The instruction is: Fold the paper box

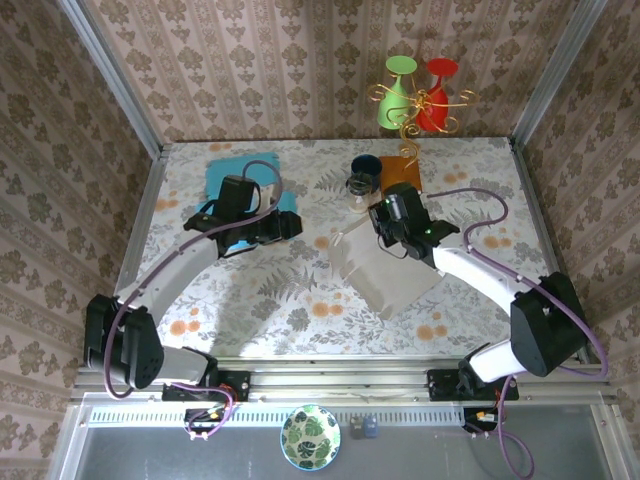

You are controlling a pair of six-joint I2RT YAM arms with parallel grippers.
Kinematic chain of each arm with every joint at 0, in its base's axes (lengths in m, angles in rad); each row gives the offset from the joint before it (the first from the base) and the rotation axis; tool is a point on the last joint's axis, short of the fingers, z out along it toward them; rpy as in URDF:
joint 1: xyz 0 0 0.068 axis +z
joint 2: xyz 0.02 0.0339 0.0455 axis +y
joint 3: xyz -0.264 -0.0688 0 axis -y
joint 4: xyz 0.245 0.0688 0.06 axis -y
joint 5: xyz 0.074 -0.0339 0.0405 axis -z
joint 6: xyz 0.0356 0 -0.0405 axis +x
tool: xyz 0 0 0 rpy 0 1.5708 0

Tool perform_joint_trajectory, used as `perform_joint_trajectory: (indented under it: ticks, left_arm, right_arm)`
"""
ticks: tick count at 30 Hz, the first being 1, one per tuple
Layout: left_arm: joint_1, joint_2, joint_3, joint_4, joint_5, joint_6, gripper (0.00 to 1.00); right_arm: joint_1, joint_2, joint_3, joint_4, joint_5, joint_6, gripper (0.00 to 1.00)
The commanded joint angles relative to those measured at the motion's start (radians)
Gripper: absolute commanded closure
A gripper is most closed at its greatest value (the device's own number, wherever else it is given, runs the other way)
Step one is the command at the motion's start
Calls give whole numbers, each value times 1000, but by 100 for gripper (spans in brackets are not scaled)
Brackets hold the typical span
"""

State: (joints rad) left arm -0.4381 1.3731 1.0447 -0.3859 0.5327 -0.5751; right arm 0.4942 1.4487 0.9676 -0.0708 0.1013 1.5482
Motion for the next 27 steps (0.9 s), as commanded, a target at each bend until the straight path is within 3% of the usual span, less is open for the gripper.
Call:
perform_joint_trajectory:
  ticks: [1, 6, 18, 27]
  left_arm:
    - [-9, 18, -18, 33, -17, 22, 60]
    - [-12, 35, -44, 52, -39, 67, 63]
    - [-133, 4, -234, 248, -106, 162, 70]
    - [-147, -34, -259, 242, -220, 165, 71]
  right_arm:
    - [-3, -5, -44, 180, -22, -16, 100]
    - [-3, -19, -109, 237, -59, -31, 100]
    - [-35, -18, -287, 575, -175, -108, 100]
    - [-37, -18, -233, 610, -199, -96, 100]
